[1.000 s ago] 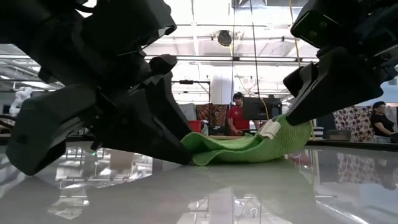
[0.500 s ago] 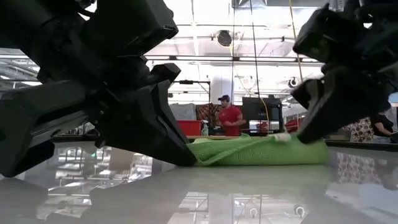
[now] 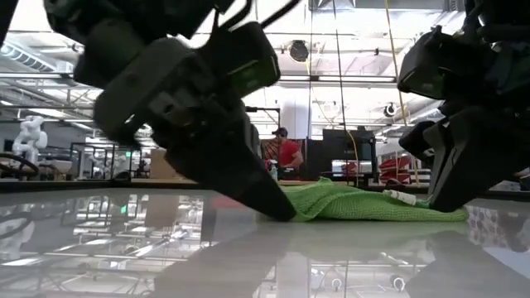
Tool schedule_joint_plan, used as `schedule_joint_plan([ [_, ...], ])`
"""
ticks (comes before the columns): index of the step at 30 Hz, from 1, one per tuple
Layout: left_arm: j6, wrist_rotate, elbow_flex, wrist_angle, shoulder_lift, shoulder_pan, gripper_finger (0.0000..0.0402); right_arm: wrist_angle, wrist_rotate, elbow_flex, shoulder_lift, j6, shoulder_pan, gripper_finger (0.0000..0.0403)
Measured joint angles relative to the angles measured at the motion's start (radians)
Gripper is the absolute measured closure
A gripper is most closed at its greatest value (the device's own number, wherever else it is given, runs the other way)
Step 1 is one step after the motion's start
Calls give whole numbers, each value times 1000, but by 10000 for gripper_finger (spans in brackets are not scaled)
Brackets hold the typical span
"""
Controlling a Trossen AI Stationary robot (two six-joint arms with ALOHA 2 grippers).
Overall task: Roll towel
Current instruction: Roll the green microfiber cloth
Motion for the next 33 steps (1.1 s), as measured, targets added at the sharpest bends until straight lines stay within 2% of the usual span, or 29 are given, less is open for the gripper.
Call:
schedule_joint_plan([
  [7,-140,132,-1,22,-4,43,399,-6,-56,0,-8,-4,0,403],
  [13,-232,232,-2,5,-31,57,399,-43,-61,0,-59,-22,0,403],
  [22,-348,262,-2,5,-72,82,400,-75,-134,0,-95,-65,-6,397],
  [33,-437,331,-1,-60,-73,120,398,-148,-138,0,-94,-47,-34,385],
])
